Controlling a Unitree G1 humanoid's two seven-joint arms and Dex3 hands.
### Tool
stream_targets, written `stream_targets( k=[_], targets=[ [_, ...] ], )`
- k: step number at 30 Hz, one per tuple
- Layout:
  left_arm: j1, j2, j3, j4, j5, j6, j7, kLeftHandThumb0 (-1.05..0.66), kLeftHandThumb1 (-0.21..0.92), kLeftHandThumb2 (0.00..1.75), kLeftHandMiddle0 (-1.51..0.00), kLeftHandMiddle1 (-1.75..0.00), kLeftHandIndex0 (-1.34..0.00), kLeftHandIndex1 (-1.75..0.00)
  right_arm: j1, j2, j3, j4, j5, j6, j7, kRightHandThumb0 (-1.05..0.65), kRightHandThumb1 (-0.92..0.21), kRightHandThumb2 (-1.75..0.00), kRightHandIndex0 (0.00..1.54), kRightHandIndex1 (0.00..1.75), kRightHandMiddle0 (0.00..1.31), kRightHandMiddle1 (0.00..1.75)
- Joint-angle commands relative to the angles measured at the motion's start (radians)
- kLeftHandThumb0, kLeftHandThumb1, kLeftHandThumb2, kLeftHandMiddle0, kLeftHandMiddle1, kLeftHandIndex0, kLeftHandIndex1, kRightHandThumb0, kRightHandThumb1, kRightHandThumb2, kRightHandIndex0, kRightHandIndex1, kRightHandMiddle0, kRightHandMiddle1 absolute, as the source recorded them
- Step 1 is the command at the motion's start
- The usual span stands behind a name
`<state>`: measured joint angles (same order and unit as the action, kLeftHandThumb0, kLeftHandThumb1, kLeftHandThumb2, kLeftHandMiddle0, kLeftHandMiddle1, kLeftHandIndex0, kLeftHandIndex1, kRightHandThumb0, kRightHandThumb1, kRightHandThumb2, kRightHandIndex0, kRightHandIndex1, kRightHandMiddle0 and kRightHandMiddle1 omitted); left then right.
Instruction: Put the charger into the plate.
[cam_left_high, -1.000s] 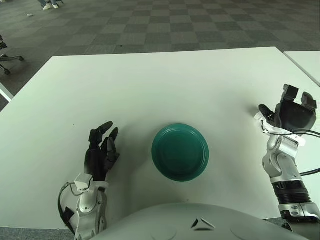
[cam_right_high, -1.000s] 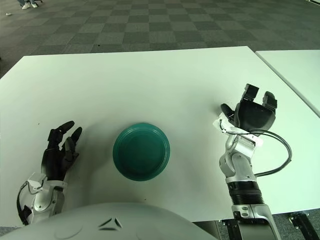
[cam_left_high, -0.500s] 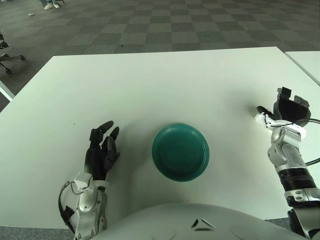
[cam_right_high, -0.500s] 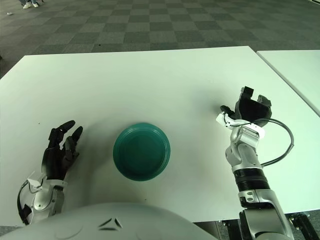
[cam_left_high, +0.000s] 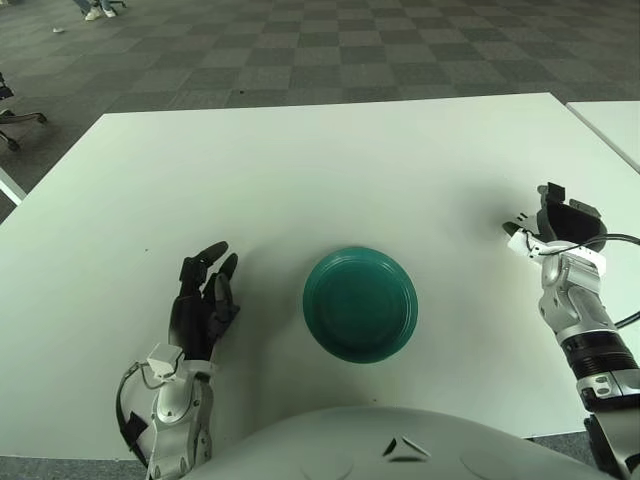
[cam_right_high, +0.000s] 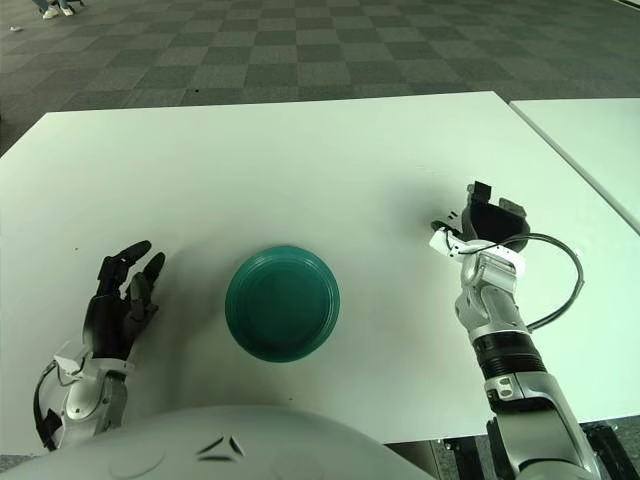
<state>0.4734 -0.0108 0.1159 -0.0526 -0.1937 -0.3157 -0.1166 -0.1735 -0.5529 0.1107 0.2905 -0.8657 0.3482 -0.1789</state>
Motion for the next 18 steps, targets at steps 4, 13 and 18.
stream_targets(
  k=[4,13,18],
  targets=[
    [0.006,-0.003,-0.004,0.012,-0.01,0.045,-0.005,-0.67,0.92,0.71,-0.4,-0.24,-0.11,-1.0,-0.01,-0.012,0.009,0.049,0.042,-0.034,-0.004,-1.02,-0.92,-0.66,0.33,0.02,0.0,0.61],
    [0.009,-0.01,0.0,-0.007,0.002,0.069,0.013,-0.66,0.92,0.72,-0.39,-0.24,-0.09,-0.99,-0.018,-0.012,0.022,0.131,0.062,-0.07,-0.024,-1.0,-0.92,-0.64,0.33,0.02,0.0,0.62],
    [0.006,-0.013,0.002,-0.014,0.002,0.075,0.014,-0.66,0.92,0.73,-0.4,-0.24,-0.09,-0.99,-0.015,0.001,0.04,0.21,0.073,-0.106,-0.08,-1.0,-0.92,-0.64,0.35,0.02,0.0,0.65]
  ],
)
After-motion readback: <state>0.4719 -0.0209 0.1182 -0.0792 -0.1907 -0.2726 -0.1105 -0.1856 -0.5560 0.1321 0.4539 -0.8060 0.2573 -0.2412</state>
